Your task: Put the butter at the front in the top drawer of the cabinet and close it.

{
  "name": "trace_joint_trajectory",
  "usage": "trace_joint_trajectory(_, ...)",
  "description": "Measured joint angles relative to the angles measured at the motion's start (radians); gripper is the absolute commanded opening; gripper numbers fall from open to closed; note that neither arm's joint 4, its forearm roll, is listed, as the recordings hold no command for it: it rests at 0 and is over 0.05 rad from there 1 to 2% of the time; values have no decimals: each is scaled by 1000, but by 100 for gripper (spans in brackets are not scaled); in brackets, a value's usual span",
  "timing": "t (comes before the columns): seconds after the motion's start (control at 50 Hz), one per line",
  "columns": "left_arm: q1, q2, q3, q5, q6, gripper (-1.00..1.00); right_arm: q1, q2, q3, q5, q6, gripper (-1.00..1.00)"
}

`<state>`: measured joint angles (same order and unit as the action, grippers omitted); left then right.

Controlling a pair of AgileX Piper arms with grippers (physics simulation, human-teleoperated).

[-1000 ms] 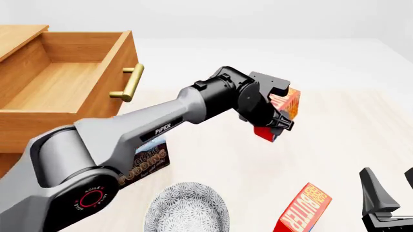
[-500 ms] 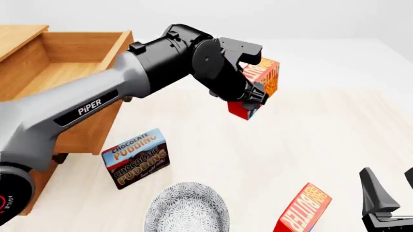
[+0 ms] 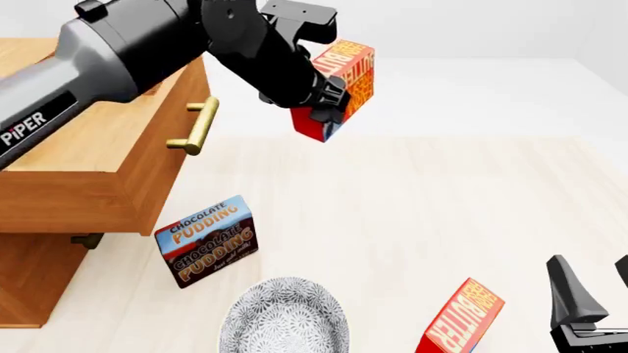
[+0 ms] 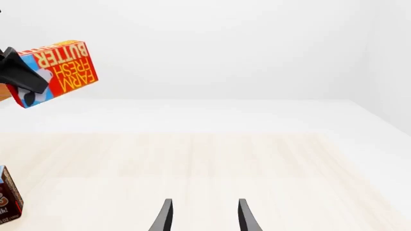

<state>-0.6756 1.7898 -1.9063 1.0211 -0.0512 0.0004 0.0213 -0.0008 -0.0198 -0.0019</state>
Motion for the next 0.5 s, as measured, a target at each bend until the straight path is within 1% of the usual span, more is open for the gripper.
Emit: trace_joint_trajectory(0.5, 154, -111, -49, 149, 61, -100, 0, 0, 0, 0, 0, 100)
